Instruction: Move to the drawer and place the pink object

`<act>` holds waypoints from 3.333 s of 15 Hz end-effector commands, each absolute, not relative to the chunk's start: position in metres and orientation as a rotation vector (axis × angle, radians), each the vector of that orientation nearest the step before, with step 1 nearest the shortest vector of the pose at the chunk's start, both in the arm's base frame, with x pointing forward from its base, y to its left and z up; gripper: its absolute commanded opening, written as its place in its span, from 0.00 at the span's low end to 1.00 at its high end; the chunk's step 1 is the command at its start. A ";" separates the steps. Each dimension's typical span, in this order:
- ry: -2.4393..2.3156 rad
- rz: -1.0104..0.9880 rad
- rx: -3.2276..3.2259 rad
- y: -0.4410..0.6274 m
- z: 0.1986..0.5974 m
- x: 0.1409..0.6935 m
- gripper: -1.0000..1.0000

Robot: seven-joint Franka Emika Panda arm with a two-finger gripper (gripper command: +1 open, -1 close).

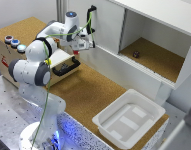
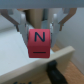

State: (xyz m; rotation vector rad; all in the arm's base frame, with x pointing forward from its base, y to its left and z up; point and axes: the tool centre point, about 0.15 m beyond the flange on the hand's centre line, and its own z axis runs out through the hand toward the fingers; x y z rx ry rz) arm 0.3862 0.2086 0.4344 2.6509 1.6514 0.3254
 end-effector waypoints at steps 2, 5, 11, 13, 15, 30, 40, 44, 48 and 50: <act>2.040 0.028 2.343 0.274 0.412 0.372 0.00; 2.173 0.100 2.308 0.283 0.388 0.378 0.00; 2.272 0.103 2.157 0.302 0.344 0.373 0.00; 2.269 0.111 2.190 0.305 0.333 0.376 0.00; 2.241 0.117 2.201 0.311 0.322 0.376 0.00; 2.105 0.200 2.334 0.253 0.406 0.341 1.00; 1.918 0.196 2.476 0.194 0.412 0.335 1.00; 1.803 0.212 2.501 0.172 0.425 0.343 1.00; 1.614 0.093 2.668 0.137 0.423 0.354 1.00; 1.463 -0.016 2.796 0.118 0.412 0.364 1.00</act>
